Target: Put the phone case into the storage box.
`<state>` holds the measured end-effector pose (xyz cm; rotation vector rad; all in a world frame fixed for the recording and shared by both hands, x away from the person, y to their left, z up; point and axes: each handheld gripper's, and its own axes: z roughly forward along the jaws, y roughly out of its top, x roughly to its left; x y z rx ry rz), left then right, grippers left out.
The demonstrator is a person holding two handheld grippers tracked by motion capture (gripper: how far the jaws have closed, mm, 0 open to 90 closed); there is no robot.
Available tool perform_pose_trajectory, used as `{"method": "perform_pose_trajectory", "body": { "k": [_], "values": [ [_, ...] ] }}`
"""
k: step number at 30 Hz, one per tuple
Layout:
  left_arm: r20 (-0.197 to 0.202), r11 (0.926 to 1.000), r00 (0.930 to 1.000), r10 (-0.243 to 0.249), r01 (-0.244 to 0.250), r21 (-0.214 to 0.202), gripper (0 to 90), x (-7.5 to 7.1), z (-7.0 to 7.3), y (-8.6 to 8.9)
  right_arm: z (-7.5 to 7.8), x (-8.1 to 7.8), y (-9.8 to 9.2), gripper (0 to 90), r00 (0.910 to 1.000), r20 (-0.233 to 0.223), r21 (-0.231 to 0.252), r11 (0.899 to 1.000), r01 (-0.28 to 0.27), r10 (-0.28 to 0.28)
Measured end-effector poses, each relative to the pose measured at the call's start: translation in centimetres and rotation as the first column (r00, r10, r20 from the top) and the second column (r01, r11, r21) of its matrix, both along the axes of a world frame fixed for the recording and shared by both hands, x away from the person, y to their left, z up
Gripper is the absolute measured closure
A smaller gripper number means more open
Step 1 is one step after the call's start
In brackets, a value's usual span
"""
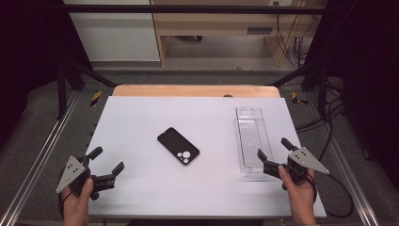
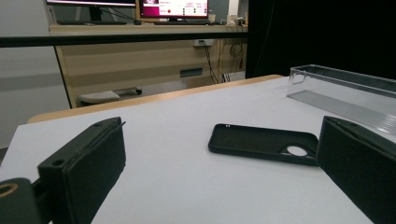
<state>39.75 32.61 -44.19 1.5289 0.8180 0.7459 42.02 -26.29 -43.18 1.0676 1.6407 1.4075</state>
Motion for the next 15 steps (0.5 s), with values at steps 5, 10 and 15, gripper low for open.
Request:
{"method": "perform_pose_trajectory", "body": {
  "k": [5,10,15],
  "values": [
    [0.007,1.0000,1.0000,0.004,-0.004,0.007,1.7,-0.08,0.07,0.01,0.24,-0.19,0.17,5.9,0.9996,0.015,-0.004,1.000,0.023,-0.023],
    [0.009,0.9997,0.9997,0.024,-0.024,0.006,1.8,-0.06,0.10,0.13,0.44,-0.29,0.37,6.2,0.9985,0.020,-0.005,0.999,0.051,-0.051],
    [0.010,0.9997,0.9997,0.021,-0.022,0.009,1.7,-0.06,0.09,0.13,0.70,-0.35,0.71,6.4,0.9974,0.018,0.036,0.997,0.069,-0.070]
  ]
}}
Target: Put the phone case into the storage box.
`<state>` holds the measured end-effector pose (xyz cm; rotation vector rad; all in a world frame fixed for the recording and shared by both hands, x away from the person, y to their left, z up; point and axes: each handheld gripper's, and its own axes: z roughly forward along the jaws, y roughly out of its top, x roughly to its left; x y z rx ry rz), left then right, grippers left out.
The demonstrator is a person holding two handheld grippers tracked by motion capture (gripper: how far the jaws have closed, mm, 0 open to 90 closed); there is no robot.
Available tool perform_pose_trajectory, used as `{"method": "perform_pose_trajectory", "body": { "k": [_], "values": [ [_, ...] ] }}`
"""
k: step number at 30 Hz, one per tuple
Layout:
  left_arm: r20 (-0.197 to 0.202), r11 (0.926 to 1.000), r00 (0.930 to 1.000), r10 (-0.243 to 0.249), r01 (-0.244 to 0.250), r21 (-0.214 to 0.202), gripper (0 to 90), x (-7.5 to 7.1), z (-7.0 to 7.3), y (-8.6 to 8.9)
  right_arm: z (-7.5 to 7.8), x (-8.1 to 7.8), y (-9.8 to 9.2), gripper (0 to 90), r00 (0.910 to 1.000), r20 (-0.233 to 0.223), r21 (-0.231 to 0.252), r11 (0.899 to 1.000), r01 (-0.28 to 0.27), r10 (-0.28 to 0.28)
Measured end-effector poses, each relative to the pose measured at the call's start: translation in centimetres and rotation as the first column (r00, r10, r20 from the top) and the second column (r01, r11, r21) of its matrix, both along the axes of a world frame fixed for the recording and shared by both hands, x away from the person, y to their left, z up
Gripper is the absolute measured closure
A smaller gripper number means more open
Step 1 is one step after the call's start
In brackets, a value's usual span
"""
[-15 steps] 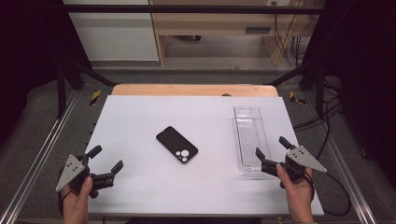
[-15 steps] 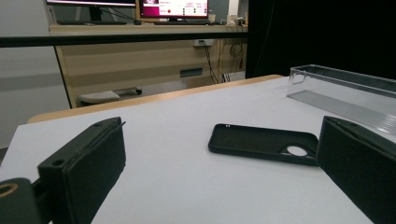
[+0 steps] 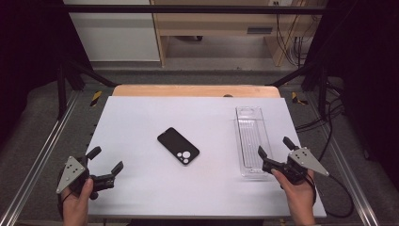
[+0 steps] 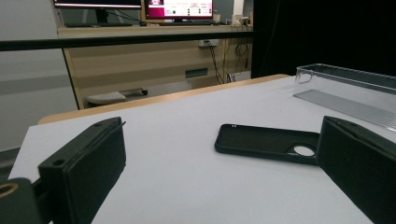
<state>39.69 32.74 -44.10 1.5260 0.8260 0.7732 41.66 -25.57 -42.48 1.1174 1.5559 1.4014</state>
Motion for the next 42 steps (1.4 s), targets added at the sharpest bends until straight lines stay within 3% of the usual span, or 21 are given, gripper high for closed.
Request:
{"method": "perform_pose_trajectory", "body": {
  "k": [6,9,15,19,21,24,28,31,32,33,34,35,37,38,39,40,41,42],
  "values": [
    [0.002,1.0000,1.0000,-0.004,0.004,0.003,1.7,0.1,0.0,-0.1,0.1,0.0,0.0,7.5,0.9998,-0.018,0.008,1.000,0.000,0.000],
    [0.001,1.0000,1.0000,-0.006,0.006,0.007,1.7,0.1,-0.1,-0.1,0.8,0.1,0.4,9.0,0.9996,-0.026,0.079,0.997,-0.006,0.008],
    [0.002,1.0000,1.0000,0.001,-0.001,0.005,1.7,0.0,0.0,0.0,2.0,0.6,1.3,8.6,0.9998,-0.015,0.089,0.996,0.011,-0.010],
    [0.001,1.0000,1.0000,0.007,-0.007,0.004,1.5,-0.1,0.0,0.0,3.0,0.5,2.8,8.2,0.9999,-0.011,0.041,0.999,-0.007,0.007],
    [-0.006,0.9998,1.0000,0.004,-0.004,0.017,1.5,-0.1,-0.2,0.0,3.6,0.8,4.2,8.4,0.9981,-0.052,0.018,0.999,-0.033,0.034],
    [-0.004,0.9999,1.0000,0.007,-0.007,0.009,1.5,-0.1,-0.1,0.0,3.9,1.2,5.3,8.9,0.9966,-0.065,-0.014,0.999,-0.052,0.051],
    [-0.008,0.9999,1.0000,0.003,-0.003,0.016,1.5,0.0,-0.2,-0.1,4.2,2.8,8.3,9.8,0.9832,-0.139,-0.070,0.989,-0.129,0.119],
    [-0.004,0.9999,1.0000,0.003,-0.003,0.014,1.5,0.0,-0.1,-0.1,4.5,3.3,9.5,9.8,0.9787,-0.152,-0.101,0.983,-0.154,0.138],
    [-0.006,0.9999,1.0000,0.003,-0.003,0.014,1.5,0.0,-0.1,-0.1,4.5,3.8,10.6,9.3,0.9681,-0.187,-0.107,0.976,-0.189,0.167],
    [-0.006,0.9999,1.0000,0.003,-0.003,0.014,1.5,0.0,-0.1,-0.1,4.5,3.8,10.6,9.3,0.9681,-0.187,-0.107,0.976,-0.189,0.167],
    [-0.007,0.9999,1.0000,0.002,-0.002,0.014,1.5,0.0,-0.2,-0.1,4.5,4.4,11.8,8.8,0.9474,-0.247,-0.093,0.968,-0.233,0.204],
    [-0.007,0.9999,1.0000,0.001,-0.001,0.014,1.5,0.0,-0.2,-0.1,4.5,4.4,11.8,8.8,0.9474,-0.247,-0.093,0.968,-0.233,0.204],
    [-0.006,0.9999,1.0000,-0.001,0.001,0.016,1.5,-0.1,-0.2,-0.1,4.1,5.1,13.5,8.8,0.9301,-0.288,-0.124,0.954,-0.272,0.228],
    [-0.006,0.9999,1.0000,-0.001,0.002,0.017,1.5,-0.1,-0.2,-0.1,4.1,5.1,13.5,8.8,0.9301,-0.288,-0.124,0.954,-0.272,0.228],
    [-0.006,0.9999,1.0000,-0.002,0.002,0.017,1.5,-0.1,-0.2,-0.1,3.8,5.5,14.5,8.7,0.9205,-0.312,-0.141,0.947,-0.289,0.235],
    [-0.005,0.9999,1.0000,-0.003,0.003,0.017,1.5,-0.1,-0.2,-0.2,3.8,5.5,14.5,8.7,0.9205,-0.312,-0.141,0.947,-0.289,0.235],
    [-0.004,0.9998,1.0000,-0.003,0.003,0.017,1.5,-0.1,-0.2,-0.2,3.5,5.8,15.4,8.8,0.9103,-0.336,-0.140,0.943,-0.302,0.241],
    [-0.005,0.9998,1.0000,-0.005,0.005,0.018,1.5,-0.1,-0.2,-0.2,3.5,5.8,15.4,8.8,0.9103,-0.336,-0.140,0.943,-0.302,0.241]
  ]
}}
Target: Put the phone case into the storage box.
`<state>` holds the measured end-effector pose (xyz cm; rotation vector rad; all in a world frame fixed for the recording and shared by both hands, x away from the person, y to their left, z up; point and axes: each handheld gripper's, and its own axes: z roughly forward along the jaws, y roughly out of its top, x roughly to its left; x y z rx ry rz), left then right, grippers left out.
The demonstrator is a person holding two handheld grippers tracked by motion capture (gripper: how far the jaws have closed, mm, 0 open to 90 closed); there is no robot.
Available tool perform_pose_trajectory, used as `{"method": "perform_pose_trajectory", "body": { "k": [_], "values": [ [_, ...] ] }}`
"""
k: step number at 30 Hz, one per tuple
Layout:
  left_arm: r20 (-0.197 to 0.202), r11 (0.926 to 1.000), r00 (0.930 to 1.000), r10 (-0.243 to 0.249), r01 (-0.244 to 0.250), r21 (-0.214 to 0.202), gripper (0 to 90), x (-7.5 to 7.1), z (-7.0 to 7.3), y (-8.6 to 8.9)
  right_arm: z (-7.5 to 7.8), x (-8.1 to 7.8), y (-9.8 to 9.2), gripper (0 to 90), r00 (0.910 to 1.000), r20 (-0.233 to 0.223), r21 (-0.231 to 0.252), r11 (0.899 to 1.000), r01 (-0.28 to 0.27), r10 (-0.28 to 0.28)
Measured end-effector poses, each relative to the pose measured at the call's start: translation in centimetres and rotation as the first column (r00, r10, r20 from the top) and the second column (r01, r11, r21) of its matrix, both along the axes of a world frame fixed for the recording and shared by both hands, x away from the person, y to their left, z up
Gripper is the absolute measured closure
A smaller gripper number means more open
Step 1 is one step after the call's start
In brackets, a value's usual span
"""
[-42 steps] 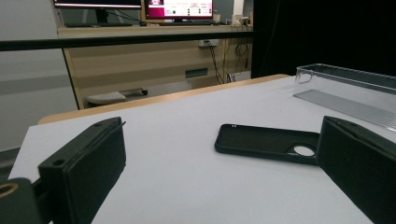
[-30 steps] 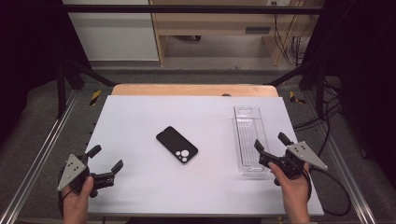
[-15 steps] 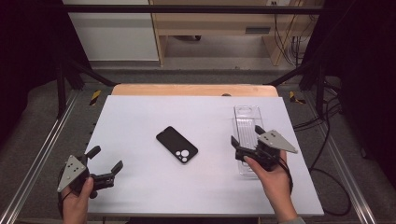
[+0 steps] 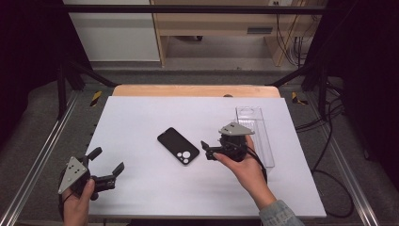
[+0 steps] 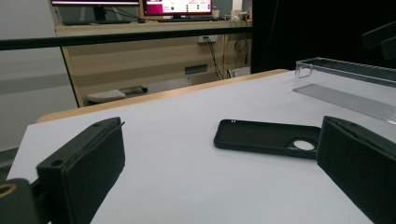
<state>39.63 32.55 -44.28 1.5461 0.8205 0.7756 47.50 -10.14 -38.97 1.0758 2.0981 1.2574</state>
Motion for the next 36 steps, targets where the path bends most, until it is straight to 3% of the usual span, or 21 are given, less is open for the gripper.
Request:
{"method": "perform_pose_trajectory", "body": {
  "k": [5,10,16,23,27,30,33,36],
  "values": [
    [0.001,1.0000,1.0000,-0.004,0.004,0.002,1.5,0.0,0.0,-0.1,-0.9,1.2,1.7,8.9,0.9991,-0.039,-0.050,0.999,-0.017,0.015],
    [0.001,0.9999,1.0000,-0.008,0.008,0.008,1.5,0.0,0.0,-0.2,-1.9,2.1,2.1,9.0,0.9963,-0.086,-0.093,0.996,-0.008,0.000],
    [-0.001,0.9999,0.9999,-0.011,0.011,0.012,1.5,0.1,0.0,-0.3,-2.8,2.9,2.7,10.2,0.9906,-0.137,-0.108,0.994,-0.008,-0.006],
    [0.000,0.9999,1.0000,-0.010,0.010,0.011,1.5,0.0,0.0,-0.3,-4.0,3.7,3.7,11.7,0.9771,-0.213,-0.108,0.994,-0.014,-0.009],
    [0.001,0.9999,0.9999,-0.010,0.010,0.013,1.5,0.0,0.0,-0.3,-4.3,3.8,4.3,12.0,0.9777,-0.210,-0.138,0.989,-0.046,0.016],
    [0.001,0.9998,0.9999,-0.010,0.010,0.014,1.5,0.0,0.0,-0.3,-4.6,3.7,4.6,16.9,0.9773,-0.209,-0.160,0.985,-0.067,0.033],
    [0.001,0.9998,0.9999,-0.011,0.011,0.014,1.5,0.0,0.0,-0.3,-4.6,3.8,4.8,32.9,0.9746,-0.217,-0.149,0.985,-0.089,0.055],
    [0.001,0.9998,0.9999,-0.012,0.012,0.014,1.5,0.0,0.0,-0.3,-4.7,3.8,4.9,39.3,0.9725,-0.222,-0.145,0.984,-0.103,0.069]
  ]
}}
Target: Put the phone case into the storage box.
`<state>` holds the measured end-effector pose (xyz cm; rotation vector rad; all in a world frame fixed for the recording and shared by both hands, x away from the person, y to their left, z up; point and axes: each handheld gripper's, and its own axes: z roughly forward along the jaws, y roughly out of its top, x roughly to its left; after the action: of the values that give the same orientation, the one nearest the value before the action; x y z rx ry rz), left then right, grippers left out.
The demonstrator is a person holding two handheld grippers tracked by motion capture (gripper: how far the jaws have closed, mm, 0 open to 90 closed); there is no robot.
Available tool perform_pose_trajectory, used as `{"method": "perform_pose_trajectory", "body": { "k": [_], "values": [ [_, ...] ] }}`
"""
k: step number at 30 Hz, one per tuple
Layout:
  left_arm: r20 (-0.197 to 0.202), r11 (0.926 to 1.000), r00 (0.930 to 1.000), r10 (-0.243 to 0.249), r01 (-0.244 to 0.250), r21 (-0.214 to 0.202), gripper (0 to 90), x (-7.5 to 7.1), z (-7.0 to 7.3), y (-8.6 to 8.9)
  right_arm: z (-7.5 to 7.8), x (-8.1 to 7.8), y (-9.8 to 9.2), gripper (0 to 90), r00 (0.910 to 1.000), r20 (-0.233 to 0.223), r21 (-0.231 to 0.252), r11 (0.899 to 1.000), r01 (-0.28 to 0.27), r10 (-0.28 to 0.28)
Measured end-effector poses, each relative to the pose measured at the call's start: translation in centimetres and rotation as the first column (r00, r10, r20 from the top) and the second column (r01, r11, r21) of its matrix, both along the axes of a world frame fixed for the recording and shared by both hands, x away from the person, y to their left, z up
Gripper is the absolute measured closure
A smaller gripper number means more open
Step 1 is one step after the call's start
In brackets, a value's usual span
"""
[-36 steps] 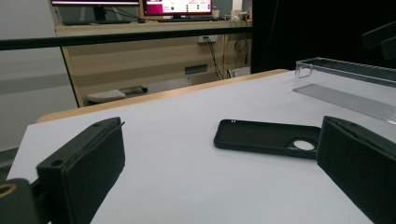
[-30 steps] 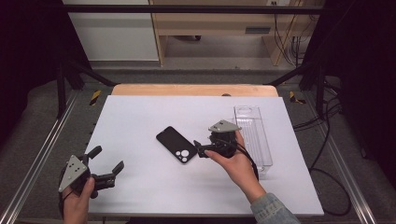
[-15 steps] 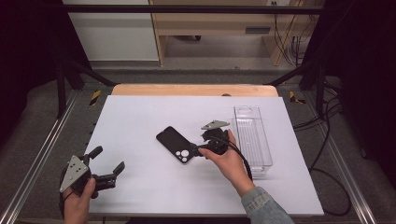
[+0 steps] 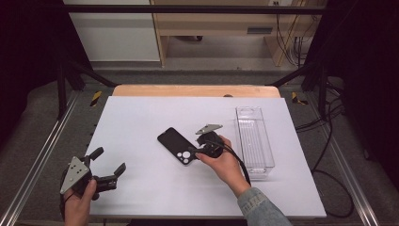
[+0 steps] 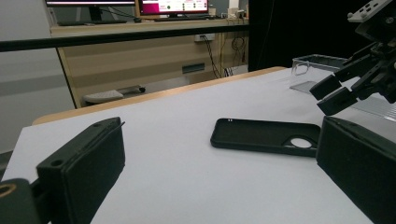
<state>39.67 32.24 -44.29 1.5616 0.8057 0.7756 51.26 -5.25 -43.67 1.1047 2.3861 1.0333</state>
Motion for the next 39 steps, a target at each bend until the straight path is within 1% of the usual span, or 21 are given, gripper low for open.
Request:
{"method": "perform_pose_trajectory", "body": {
  "k": [3,4,5,6,8,9,13,17,20,21,22,25,26,28,34,39],
  "values": [
    [0.000,1.0000,1.0000,0.000,0.000,0.001,1.5,0.0,0.0,0.0,-0.2,0.0,0.2,48.7,0.9996,-0.024,0.003,1.000,-0.015,0.015],
    [0.000,1.0000,1.0000,0.000,0.000,0.000,1.5,0.0,0.0,0.0,-0.3,0.0,0.3,51.8,0.9995,-0.019,-0.003,1.000,-0.024,0.024],
    [0.000,1.0000,1.0000,0.000,0.000,0.001,1.5,0.0,0.0,0.0,-0.4,-0.1,0.4,57.8,0.9992,-0.020,-0.010,0.999,-0.036,0.036],
    [0.000,1.0000,1.0000,-0.001,0.001,0.001,1.5,0.0,0.0,0.0,-0.4,-0.1,0.4,57.8,0.9992,-0.020,-0.010,0.999,-0.036,0.036],
    [0.001,1.0000,1.0000,-0.001,0.001,0.001,1.5,0.0,0.0,0.0,-0.5,-0.1,0.6,63.4,0.9982,-0.038,-0.010,0.999,-0.048,0.047],
    [0.001,1.0000,1.0000,-0.001,0.001,0.002,1.5,0.0,0.0,0.0,-0.6,-0.1,0.7,64.7,0.9974,-0.047,-0.011,0.998,-0.056,0.055],
    [0.001,1.0000,1.0000,-0.002,0.002,0.005,1.6,0.0,0.0,-0.1,-1.1,0.0,1.1,74.3,0.9944,-0.078,-0.026,0.997,-0.073,0.071],
    [0.000,1.0000,1.0000,-0.002,0.002,0.005,1.6,0.0,0.0,-0.1,-1.5,0.0,1.6,83.7,0.9918,-0.084,-0.024,0.995,-0.098,0.096],
    [0.000,1.0000,1.0000,-0.003,0.003,0.005,1.6,0.0,0.0,-0.1,-1.6,-0.2,2.0,87.6,0.9913,-0.074,-0.032,0.993,-0.111,0.109],
    [-0.001,1.0000,1.0000,-0.002,0.002,0.006,1.6,0.0,0.0,-0.1,-1.7,-0.2,2.3,89.5,0.9901,-0.064,-0.040,0.991,-0.128,0.125],
    [-0.001,1.0000,1.0000,-0.002,0.002,0.007,1.6,0.1,0.0,-0.1,-1.7,-0.2,2.3,89.5,0.9901,-0.064,-0.040,0.991,-0.128,0.125],
    [-0.002,1.0000,1.0000,-0.004,0.004,0.008,1.6,0.1,0.0,-0.1,-1.9,-0.3,2.7,89.9,0.9881,-0.072,-0.070,0.987,-0.141,0.136],
    [-0.002,1.0000,1.0000,-0.004,0.004,0.008,1.6,0.1,0.0,-0.1,-2.0,-0.3,2.7,90.0,0.9879,-0.074,-0.086,0.986,-0.142,0.136],
    [-0.002,0.9999,1.0000,-0.005,0.005,0.011,1.6,0.1,0.0,-0.2,-2.2,-0.3,2.8,90.0,0.9879,-0.077,-0.102,0.984,-0.142,0.135],
    [-0.004,0.9999,1.0000,-0.008,0.008,0.014,1.6,0.1,-0.1,-0.2,-2.5,-0.2,2.6,90.0,0.9880,-0.098,-0.115,0.985,-0.131,0.120],
    [-0.005,0.9998,1.0000,-0.007,0.007,0.016,1.6,0.1,-0.1,-0.2,-2.5,-0.5,2.5,90.0,0.9857,-0.105,-0.126,0.981,-0.145,0.132]
  ]
}}
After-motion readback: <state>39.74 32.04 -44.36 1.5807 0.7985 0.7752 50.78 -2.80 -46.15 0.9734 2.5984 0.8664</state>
